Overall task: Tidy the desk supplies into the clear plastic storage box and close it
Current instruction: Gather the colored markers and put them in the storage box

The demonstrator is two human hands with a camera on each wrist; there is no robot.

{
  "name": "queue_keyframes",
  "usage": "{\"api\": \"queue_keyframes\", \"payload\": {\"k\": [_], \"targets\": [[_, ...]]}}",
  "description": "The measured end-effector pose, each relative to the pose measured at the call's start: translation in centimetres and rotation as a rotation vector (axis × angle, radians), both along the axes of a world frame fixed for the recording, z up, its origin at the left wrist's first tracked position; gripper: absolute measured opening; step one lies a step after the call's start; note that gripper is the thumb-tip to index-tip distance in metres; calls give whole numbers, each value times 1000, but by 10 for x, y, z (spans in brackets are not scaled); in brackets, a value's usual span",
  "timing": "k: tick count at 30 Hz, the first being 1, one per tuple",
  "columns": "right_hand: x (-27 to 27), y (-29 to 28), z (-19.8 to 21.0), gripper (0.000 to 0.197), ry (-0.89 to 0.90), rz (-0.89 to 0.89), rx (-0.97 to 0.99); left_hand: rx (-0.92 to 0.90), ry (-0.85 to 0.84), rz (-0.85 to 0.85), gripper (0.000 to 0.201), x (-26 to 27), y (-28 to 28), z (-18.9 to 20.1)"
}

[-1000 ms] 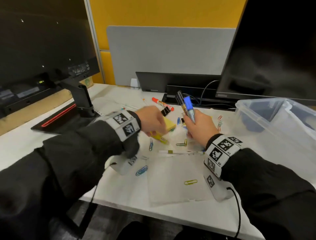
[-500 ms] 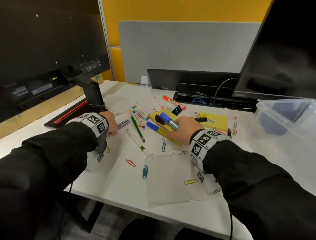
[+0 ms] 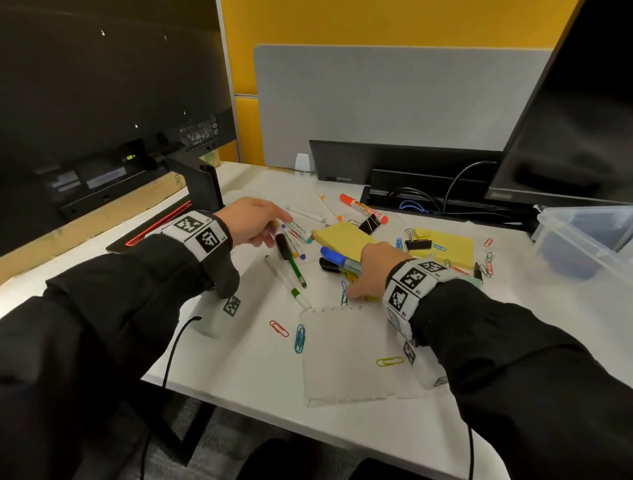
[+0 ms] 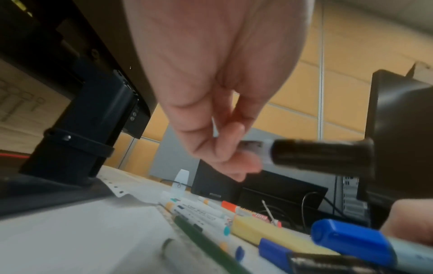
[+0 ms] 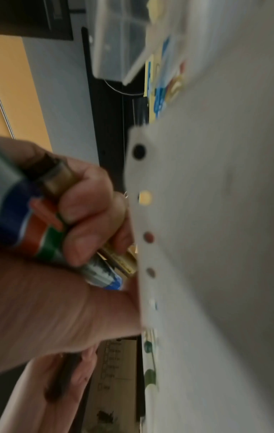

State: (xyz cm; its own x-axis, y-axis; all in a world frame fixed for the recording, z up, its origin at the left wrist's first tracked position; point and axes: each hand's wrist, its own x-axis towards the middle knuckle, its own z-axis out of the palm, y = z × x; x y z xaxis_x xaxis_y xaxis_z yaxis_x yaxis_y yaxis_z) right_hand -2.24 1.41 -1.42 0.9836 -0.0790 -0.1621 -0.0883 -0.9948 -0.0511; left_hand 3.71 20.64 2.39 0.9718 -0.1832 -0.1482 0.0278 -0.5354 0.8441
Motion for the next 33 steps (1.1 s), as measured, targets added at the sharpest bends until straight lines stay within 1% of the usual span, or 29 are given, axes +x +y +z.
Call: {"api": "queue_keyframes", "payload": {"k": [2,3,5,7,9,10,12,15,17,20,23,25,28,31,33], "targets": [[0,-1,1,43,-19,-13,14,-111,25,-62,32,-6,-4,3],[-1,-2,2,42,-33,-26,35,-101,17,-98,30,-8,-6,4],[-2,-5,6,38,-53,-47,68,-12,-18,-157,29,-10,-10,5],[-4,-8,11,35,-84,-56,94,18,-44,-141,33,-9,-13,4],[-6,-14,16,32,-134,-67,169,-34,-83,-51,31,-7,-18,2],[-8,-18,18,31,-168,-80,238,-85,-91,-14,29,-7,-21,2],[-10,-28,21,31,-272,-127,440,-172,-63,-10,26,-8,-31,5],[-18,-42,28,31,-414,-177,814,-159,-4,-134,24,-19,-52,11],[-23,-48,31,29,-422,-146,959,-124,-6,-236,26,-30,-70,13],[-32,-53,33,15,-395,-75,1160,-98,-14,-339,35,-44,-96,13],[-40,-59,32,10,-384,-119,1352,-62,-7,-381,39,-52,-115,14],[-45,-63,32,13,-403,-122,1364,-30,1,-424,36,-58,-127,14],[-48,-69,31,13,-447,-135,1280,-10,-22,-490,26,-64,-140,11],[-48,-76,34,25,-487,-195,1170,1,-67,-537,16,-65,-143,11],[-47,-80,35,38,-532,-227,1092,25,-102,-541,15,-62,-146,12]]}}
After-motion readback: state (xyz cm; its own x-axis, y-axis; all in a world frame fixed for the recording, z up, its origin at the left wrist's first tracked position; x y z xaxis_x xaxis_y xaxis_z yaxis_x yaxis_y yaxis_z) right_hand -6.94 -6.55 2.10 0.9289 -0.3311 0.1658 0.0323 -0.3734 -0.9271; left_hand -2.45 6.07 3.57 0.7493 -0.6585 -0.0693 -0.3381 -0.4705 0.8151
